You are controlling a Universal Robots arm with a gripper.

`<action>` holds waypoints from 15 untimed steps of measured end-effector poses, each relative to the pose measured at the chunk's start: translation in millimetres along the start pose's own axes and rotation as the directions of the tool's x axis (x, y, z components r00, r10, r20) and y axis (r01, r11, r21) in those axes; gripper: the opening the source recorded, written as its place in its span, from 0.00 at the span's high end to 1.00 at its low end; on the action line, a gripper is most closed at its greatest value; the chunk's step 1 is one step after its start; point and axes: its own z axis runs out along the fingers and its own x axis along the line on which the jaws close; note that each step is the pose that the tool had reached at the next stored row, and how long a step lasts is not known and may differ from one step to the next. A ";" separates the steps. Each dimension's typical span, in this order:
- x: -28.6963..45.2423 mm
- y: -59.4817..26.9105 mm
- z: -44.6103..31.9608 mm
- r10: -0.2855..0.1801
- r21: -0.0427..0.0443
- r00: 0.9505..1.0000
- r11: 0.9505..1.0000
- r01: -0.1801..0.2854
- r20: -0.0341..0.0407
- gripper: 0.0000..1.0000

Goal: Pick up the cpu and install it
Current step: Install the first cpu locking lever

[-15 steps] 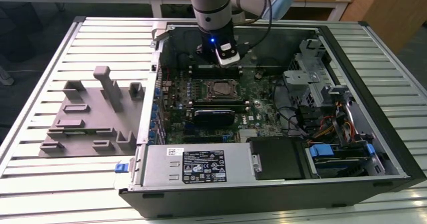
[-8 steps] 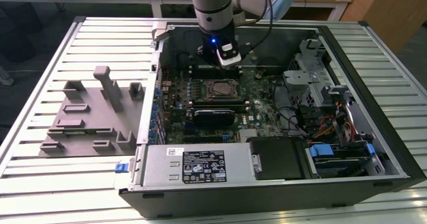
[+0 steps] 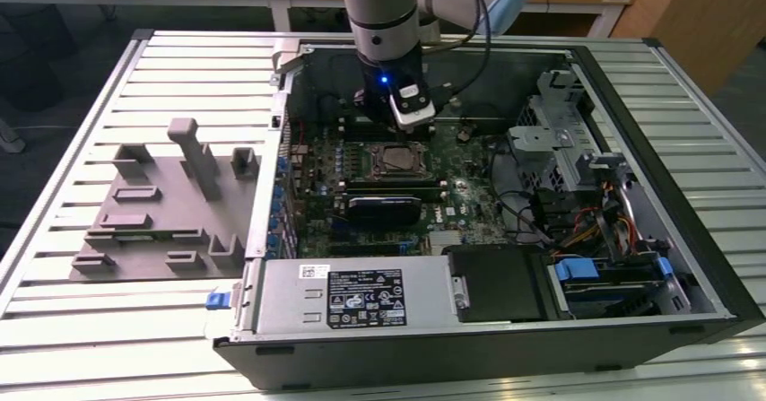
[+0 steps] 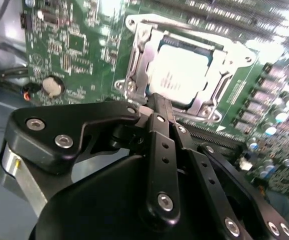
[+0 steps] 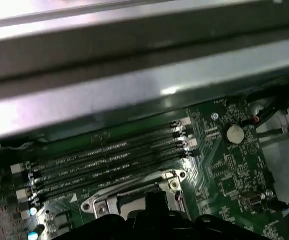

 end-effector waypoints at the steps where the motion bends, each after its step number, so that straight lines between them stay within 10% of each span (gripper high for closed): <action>1: -0.7 -1.7 -0.1 0.000 0.004 1.000 1.000 0.000 -0.003 0.89; 5: -3.5 -6.8 -0.1 0.001 0.020 1.000 1.000 0.000 -0.029 0.89; 11: -7.8 -9.6 0.6 0.006 0.050 0.995 0.999 -0.001 -0.099 0.89; 15: -8.0 -9.6 0.6 0.007 0.053 0.995 0.999 -0.002 -0.102 0.89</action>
